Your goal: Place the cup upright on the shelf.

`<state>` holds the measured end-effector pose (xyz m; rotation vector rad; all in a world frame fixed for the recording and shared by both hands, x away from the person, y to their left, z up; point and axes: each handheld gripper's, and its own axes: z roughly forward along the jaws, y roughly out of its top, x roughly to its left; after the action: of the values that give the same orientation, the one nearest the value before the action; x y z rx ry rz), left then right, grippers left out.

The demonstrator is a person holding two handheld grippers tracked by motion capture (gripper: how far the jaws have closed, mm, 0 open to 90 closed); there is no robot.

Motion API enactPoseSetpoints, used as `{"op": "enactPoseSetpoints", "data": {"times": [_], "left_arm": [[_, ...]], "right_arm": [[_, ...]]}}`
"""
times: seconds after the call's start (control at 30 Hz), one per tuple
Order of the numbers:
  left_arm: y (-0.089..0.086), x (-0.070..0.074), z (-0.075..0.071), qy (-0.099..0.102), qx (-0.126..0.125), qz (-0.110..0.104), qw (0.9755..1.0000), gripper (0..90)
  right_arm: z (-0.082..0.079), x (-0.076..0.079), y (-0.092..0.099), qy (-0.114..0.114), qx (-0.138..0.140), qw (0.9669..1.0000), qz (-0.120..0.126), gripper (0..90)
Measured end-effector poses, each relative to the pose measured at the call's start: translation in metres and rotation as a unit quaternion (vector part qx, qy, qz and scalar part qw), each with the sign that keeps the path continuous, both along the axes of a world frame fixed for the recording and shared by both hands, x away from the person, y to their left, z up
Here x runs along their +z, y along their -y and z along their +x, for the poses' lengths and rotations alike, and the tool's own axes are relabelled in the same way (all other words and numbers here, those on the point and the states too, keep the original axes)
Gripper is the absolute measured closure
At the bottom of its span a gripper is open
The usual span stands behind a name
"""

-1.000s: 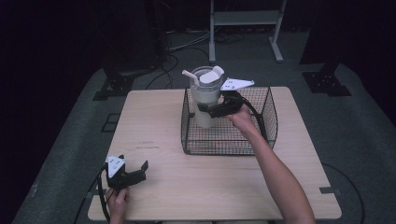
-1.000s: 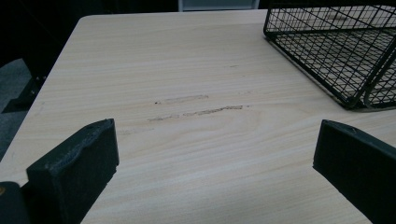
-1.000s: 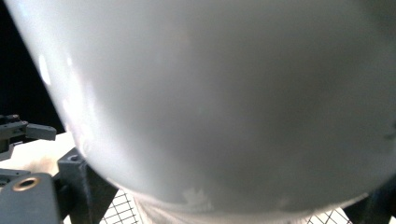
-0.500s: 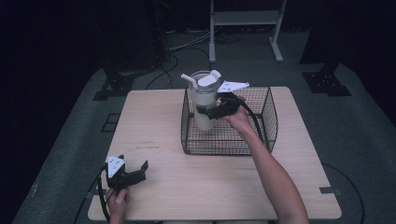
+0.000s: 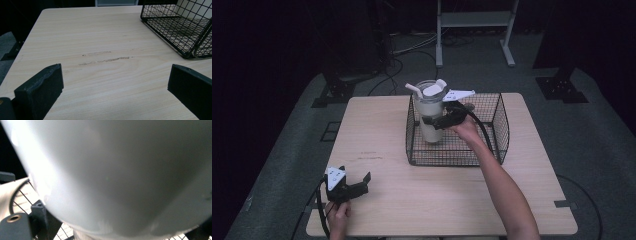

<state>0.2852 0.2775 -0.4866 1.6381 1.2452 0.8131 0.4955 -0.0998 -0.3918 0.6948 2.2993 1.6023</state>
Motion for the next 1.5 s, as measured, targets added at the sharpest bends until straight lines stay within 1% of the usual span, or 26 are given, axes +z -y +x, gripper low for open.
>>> {"op": "enactPoseSetpoints", "data": {"times": [0.07, 0.1, 0.17, 0.47, 0.53, 0.57, 0.63, 0.7, 0.83, 0.9, 1.07, 1.17, 1.37, 1.5], "left_arm": [[0.000, 0.000, 0.000, 0.002, 0.000, -0.001, 1.0000, 0.0], [0.000, 0.000, 0.000, 0.001, 0.000, 0.000, 1.0000, 0.0], [0.000, 0.000, 0.000, 0.002, 0.000, 0.000, 1.0000, 0.0], [0.000, 0.000, 0.000, 0.002, 0.000, 0.000, 1.0000, 0.0], [0.000, 0.000, 0.000, 0.002, 0.000, 0.000, 1.0000, 0.0], [0.000, 0.000, 0.000, 0.003, 0.000, 0.002, 1.0000, 0.0], [0.000, 0.000, 0.000, 0.002, 0.000, 0.000, 1.0000, 0.0], [0.000, 0.000, 0.000, 0.003, 0.000, -0.002, 1.0000, 0.0], [0.000, 0.000, 0.000, 0.002, 0.000, -0.001, 1.0000, 0.0], [0.000, 0.000, 0.000, 0.002, 0.000, -0.001, 1.0000, 0.0], [0.000, 0.000, 0.000, 0.002, 0.000, -0.001, 1.0000, 0.0], [0.000, 0.000, 0.000, 0.003, -0.001, 0.000, 1.0000, 0.0], [0.001, 0.000, 0.000, 0.001, -0.001, 0.003, 1.0000, 0.0], [0.000, 0.000, 0.000, 0.001, -0.001, 0.003, 1.0000, 0.0]], "right_arm": [[0.002, -0.004, 0.000, -0.003, -0.001, 1.0000, -0.009, 8.5], [0.002, -0.004, 0.000, -0.003, -0.001, 1.0000, -0.009, 8.5], [0.004, -0.009, 0.000, -0.013, 0.000, 0.9999, -0.010, 8.5], [0.008, -0.015, -0.002, -0.023, 0.006, 0.9995, -0.022, 8.4], [0.009, -0.016, -0.003, -0.019, 0.008, 0.9993, -0.033, 8.4], [0.009, -0.016, -0.003, -0.019, 0.008, 0.9993, -0.033, 8.4], [0.009, -0.017, -0.005, -0.017, 0.011, 0.9990, -0.039, 8.4], [0.009, -0.018, -0.005, -0.019, 0.011, 0.9990, -0.039, 8.4], [0.010, -0.021, -0.006, -0.018, 0.006, 0.9987, -0.047, 8.4], [0.011, -0.024, -0.006, -0.019, 0.011, 0.9985, -0.051, 8.4], [0.012, -0.026, -0.004, -0.020, 0.014, 0.9987, -0.044, 8.3], [0.013, -0.026, -0.002, -0.019, 0.018, 0.9986, -0.045, 8.2], [0.010, -0.028, 0.001, -0.007, 0.026, 0.9985, -0.047, 8.2], [0.009, -0.029, 0.001, -0.004, 0.027, 0.9985, -0.047, 8.1]]}}
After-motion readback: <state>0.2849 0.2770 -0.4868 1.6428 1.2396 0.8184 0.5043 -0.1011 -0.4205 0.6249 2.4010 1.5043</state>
